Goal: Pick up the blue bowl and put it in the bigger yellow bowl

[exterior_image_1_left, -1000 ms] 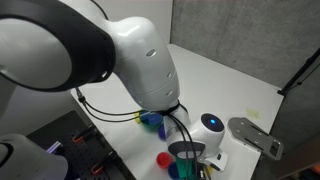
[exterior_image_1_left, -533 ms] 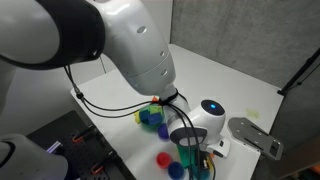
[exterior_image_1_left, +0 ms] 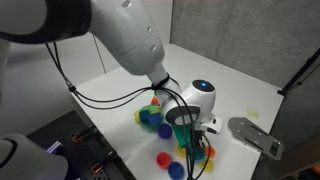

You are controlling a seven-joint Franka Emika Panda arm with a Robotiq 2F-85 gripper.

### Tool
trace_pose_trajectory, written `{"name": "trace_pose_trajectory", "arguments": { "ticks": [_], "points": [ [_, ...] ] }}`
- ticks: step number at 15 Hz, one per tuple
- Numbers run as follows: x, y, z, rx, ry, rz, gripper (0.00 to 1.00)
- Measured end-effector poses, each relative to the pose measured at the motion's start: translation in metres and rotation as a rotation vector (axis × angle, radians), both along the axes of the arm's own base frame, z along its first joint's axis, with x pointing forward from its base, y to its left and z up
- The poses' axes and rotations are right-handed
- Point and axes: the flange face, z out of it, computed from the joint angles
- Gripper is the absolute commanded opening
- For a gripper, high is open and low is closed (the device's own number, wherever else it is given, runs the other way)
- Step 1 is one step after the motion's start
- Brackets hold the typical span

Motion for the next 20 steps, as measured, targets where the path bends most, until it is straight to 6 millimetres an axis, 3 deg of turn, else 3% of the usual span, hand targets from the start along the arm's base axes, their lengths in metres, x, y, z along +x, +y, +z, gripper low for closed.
{"name": "trace_pose_trajectory", "arguments": {
  "ticks": [12, 20],
  "points": [
    [0.003, 0.053, -0.009, 0.017, -0.007, 0.083, 0.04],
    [-0.003, 0.063, -0.016, 0.005, -0.016, 0.106, 0.05]
  ]
}}
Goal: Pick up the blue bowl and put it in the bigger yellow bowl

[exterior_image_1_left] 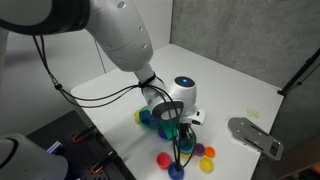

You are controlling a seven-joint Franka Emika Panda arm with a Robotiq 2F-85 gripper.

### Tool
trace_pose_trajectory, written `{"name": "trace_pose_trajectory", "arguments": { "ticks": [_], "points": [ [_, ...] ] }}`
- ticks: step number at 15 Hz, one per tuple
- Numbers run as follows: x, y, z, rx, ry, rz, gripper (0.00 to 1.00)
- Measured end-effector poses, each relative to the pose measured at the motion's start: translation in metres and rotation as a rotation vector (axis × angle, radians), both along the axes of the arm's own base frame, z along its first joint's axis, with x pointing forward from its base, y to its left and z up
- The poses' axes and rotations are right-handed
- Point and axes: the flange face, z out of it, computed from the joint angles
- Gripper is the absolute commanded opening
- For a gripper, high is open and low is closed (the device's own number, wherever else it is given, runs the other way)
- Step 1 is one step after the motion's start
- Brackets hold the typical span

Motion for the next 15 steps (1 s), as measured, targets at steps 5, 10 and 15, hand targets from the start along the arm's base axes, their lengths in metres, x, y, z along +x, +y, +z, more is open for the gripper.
{"name": "trace_pose_trajectory", "arguments": {
  "ticks": [5, 10, 15],
  "points": [
    [-0.0017, 0.0001, -0.0010, -0.005, 0.001, 0.010, 0.59],
    [-0.0028, -0.0012, -0.0010, -0.007, 0.003, 0.009, 0.98],
    [-0.0005, -0.0013, 0.0055, -0.023, 0.004, 0.024, 1.00]
  ]
}}
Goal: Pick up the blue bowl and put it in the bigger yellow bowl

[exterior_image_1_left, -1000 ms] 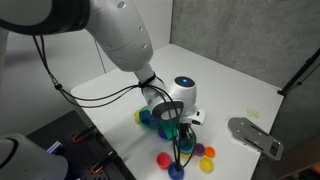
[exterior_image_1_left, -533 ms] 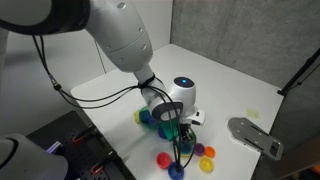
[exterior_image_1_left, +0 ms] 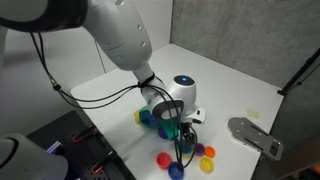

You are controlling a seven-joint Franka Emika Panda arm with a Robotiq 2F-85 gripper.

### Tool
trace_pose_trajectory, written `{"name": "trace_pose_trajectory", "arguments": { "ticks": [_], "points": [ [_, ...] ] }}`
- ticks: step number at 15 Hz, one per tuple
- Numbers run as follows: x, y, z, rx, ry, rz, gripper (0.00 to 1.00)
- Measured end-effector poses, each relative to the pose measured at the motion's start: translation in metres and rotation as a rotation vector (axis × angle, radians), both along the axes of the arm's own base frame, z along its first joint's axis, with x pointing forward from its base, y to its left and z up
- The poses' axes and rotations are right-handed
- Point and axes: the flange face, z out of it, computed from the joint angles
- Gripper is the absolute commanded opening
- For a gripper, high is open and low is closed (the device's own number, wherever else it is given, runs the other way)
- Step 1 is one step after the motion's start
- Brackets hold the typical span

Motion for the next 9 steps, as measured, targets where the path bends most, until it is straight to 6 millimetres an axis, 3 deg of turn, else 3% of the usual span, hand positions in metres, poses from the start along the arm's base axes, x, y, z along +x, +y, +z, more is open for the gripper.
{"name": "trace_pose_trajectory", "arguments": {
  "ticks": [4, 9],
  "points": [
    [0.008, 0.013, 0.035, 0.004, 0.010, 0.037, 1.00],
    [0.002, 0.039, 0.112, 0.054, 0.060, 0.082, 1.00]
  ]
}}
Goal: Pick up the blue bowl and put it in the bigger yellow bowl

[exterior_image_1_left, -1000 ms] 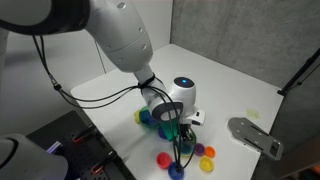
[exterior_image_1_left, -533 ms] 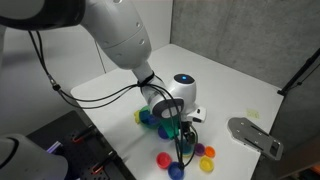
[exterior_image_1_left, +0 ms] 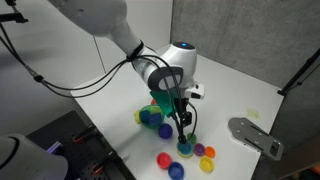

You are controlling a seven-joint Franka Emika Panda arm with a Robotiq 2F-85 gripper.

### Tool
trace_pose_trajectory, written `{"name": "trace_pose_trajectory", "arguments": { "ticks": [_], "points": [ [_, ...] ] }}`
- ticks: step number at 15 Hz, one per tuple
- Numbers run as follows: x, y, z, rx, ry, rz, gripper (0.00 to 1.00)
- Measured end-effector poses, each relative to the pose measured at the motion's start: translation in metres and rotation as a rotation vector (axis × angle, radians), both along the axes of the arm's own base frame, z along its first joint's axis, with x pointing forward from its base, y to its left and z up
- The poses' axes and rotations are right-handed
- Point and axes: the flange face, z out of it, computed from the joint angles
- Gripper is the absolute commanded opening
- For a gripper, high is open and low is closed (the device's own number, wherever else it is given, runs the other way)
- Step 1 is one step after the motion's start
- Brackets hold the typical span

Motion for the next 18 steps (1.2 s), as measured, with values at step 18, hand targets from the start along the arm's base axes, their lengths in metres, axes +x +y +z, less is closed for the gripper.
{"name": "trace_pose_trajectory", "arguments": {
  "ticks": [18],
  "points": [
    [-0.101, 0.108, 0.258, 0.045, 0.062, 0.171, 1.00]
  ]
}}
